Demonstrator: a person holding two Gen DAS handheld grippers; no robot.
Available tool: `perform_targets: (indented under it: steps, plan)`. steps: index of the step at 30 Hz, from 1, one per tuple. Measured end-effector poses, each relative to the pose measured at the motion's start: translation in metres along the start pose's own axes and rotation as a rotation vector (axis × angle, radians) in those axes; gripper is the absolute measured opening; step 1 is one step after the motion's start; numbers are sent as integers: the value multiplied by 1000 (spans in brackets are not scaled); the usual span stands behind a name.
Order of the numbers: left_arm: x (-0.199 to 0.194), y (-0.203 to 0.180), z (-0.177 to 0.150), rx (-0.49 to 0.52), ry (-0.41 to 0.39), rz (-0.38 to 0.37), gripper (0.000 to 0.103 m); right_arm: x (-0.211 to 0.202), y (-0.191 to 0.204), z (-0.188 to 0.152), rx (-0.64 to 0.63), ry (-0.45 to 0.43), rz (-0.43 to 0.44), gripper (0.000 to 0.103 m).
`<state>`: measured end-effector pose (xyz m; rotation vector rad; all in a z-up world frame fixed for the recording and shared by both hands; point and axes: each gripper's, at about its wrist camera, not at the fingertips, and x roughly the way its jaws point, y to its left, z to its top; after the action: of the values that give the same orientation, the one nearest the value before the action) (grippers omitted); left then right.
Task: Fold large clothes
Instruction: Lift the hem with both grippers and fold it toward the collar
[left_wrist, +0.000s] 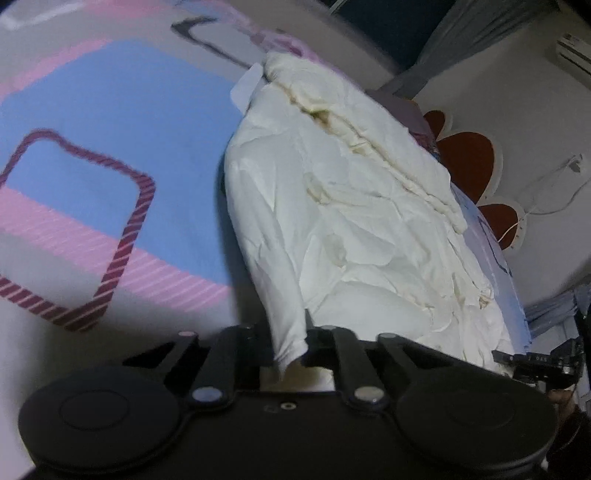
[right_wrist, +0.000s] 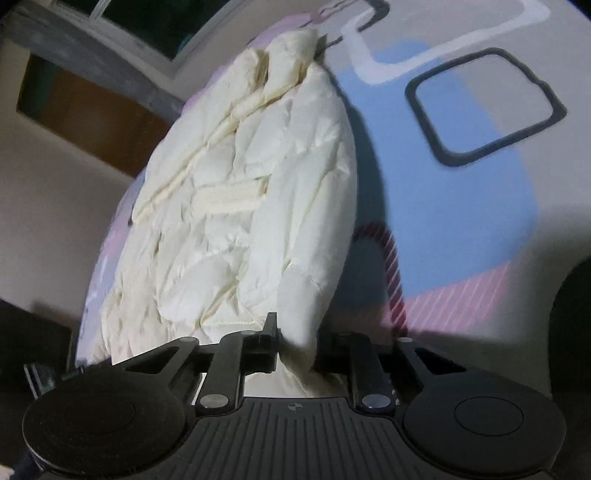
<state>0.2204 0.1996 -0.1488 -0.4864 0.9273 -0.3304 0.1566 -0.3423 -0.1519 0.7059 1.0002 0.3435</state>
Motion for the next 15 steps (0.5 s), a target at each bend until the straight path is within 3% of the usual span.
perform_targets:
  steps: [3,7,12,15]
  plan:
    - [-13,2,0,-77,-86,-59,6,-22,0,4,68,-82,103,8]
    - [-38,-13,14,-81,-187,-129,6,-49,11,25,94,-188,196,7]
    - [-52,-46,76,-33,-311,-214,6,-62,28,84,176,-303,301,7]
    - [-41,-66,126,-33,-363,-244,6,-63,38,133,208,-340,354,7]
